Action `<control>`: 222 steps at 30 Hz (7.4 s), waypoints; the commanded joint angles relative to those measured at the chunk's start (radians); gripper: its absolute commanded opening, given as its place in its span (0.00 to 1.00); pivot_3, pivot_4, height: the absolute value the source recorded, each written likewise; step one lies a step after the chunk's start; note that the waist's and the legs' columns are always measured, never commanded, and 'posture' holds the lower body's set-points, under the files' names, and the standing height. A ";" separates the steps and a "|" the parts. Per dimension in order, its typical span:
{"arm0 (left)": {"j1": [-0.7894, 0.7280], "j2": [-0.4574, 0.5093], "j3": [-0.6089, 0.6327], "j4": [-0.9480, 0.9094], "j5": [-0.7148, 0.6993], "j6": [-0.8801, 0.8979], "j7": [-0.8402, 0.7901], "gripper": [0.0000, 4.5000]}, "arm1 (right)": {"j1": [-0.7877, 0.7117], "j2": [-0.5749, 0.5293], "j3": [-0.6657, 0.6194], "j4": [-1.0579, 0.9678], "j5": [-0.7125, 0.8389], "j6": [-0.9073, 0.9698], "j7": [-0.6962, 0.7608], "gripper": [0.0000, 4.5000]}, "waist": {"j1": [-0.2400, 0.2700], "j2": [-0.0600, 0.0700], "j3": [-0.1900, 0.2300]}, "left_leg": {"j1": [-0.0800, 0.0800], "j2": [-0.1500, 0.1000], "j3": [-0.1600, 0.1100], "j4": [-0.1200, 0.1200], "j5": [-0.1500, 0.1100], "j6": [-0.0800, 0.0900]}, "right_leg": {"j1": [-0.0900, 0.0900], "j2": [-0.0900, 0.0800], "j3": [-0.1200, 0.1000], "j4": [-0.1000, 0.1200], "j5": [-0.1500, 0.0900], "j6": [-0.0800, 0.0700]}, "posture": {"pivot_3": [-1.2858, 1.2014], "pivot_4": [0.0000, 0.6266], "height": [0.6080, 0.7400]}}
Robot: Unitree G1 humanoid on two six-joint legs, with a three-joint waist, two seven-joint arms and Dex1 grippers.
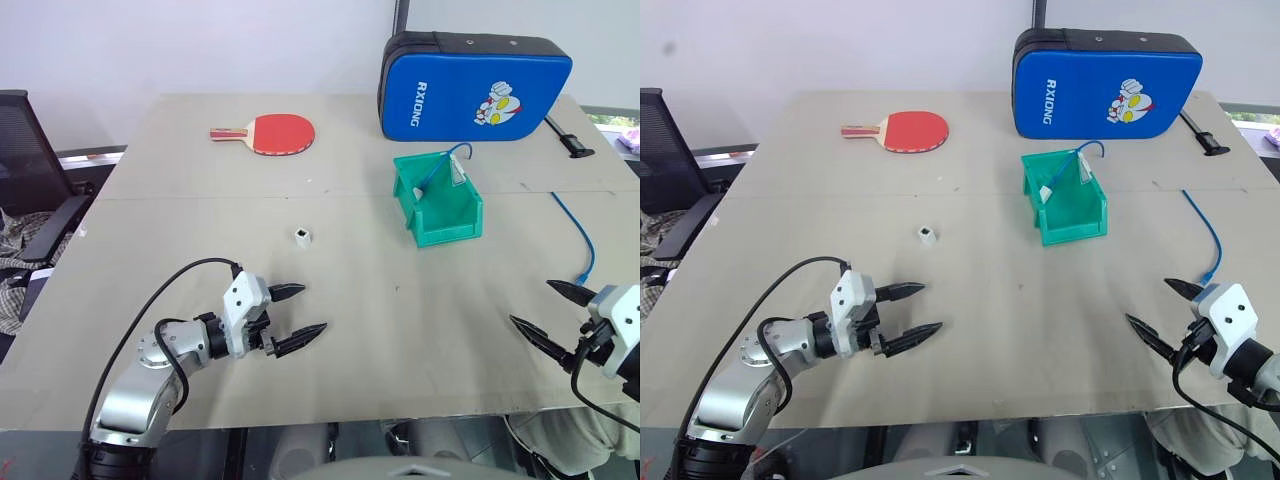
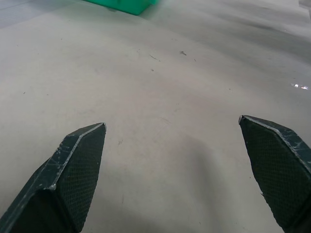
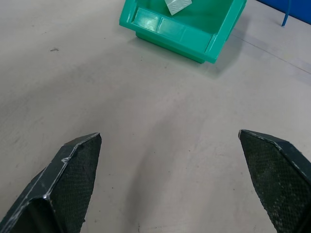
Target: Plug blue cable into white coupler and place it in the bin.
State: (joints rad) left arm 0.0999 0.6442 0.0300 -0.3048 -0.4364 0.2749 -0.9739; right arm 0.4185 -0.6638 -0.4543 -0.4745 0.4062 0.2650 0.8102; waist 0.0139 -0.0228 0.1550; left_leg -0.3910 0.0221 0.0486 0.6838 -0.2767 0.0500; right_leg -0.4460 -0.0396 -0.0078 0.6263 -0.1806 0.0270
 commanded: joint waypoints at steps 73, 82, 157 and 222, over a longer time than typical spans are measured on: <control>-0.325 -0.092 -0.186 0.083 0.046 -0.002 -0.050 1.00 | -1.203 0.069 0.959 0.603 -0.746 0.034 0.585 0.01 | -0.032 -0.005 0.006 | 0.020 0.003 0.021 -0.011 0.000 0.001 | 0.003 0.007 0.024 0.004 0.005 -0.004 | 0.52 0.24 0.93; -0.388 -0.090 -0.205 0.118 0.085 0.052 -0.028 1.00 | -1.060 0.050 0.751 0.411 -0.579 0.159 0.510 0.92 | -0.021 -0.009 0.003 | 0.010 0.001 0.019 -0.006 -0.001 0.001 | -0.001 0.005 0.021 0.001 0.006 -0.004 | 0.52 0.24 0.93; -0.785 -0.257 -0.165 0.267 -0.299 0.758 -0.248 0.00 | -0.289 0.358 0.288 -0.381 0.935 0.546 -0.856 0.40 | -0.024 -0.004 0.003 | -0.003 -0.001 -0.002 0.002 -0.001 0.002 | -0.001 0.006 0.006 0.000 0.003 0.001 | 0.52 0.24 0.93; -0.604 -0.099 -0.009 0.680 0.182 -0.086 0.010 0.95 | -0.232 0.286 0.353 -0.259 0.773 0.378 -0.735 0.00 | -0.003 -0.005 0.003 | -0.004 0.000 -0.001 0.002 -0.001 0.002 | -0.001 0.004 0.005 -0.001 0.005 0.002 | 0.52 0.24 0.93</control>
State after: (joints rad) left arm -0.4853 0.5439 -0.0056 0.3842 -0.2386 0.1907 -0.9677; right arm 0.1923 -0.3704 -0.0947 -0.6929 1.1673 0.6503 0.0684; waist 0.0111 -0.0274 0.1578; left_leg -0.3946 0.0220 0.0476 0.6855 -0.2774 0.0517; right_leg -0.4474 -0.0354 -0.0028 0.6256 -0.1760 0.0294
